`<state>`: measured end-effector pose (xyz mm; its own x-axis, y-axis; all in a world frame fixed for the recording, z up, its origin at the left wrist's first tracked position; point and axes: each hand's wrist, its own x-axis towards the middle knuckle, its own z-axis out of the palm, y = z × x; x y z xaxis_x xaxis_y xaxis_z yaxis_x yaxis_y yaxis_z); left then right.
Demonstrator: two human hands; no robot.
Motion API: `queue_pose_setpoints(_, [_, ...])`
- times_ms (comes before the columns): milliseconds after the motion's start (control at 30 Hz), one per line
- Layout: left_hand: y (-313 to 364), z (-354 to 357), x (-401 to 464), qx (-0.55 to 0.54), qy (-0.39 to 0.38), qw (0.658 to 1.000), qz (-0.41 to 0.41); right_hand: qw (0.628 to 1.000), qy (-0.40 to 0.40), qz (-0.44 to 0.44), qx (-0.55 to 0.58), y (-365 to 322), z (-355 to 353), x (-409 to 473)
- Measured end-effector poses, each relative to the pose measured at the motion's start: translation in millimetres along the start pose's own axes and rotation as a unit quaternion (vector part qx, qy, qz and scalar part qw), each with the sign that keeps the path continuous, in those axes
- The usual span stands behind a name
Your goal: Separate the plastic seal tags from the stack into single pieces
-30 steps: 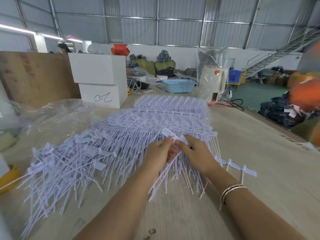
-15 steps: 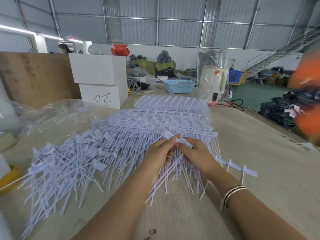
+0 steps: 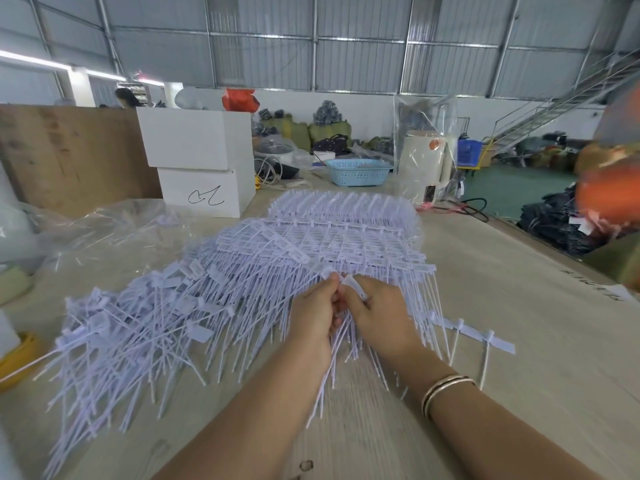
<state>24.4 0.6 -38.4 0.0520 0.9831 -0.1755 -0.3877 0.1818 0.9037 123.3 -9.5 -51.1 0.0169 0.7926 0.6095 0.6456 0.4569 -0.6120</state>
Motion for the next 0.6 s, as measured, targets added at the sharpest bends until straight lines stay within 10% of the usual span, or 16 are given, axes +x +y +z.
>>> queue_pose_setpoints(200, [2.7,-0.7,2.2,-0.061,0.022,0.997,-0.043,0.980,0.027,-0.149,-0.127,-10.1,2.1,-5.9])
queue_pose_setpoints(600, [5.4,-14.0,1.9,0.120,-0.117,0.985,0.023,0.986,0.033,0.079,0.143,15.9,-15.9,5.6])
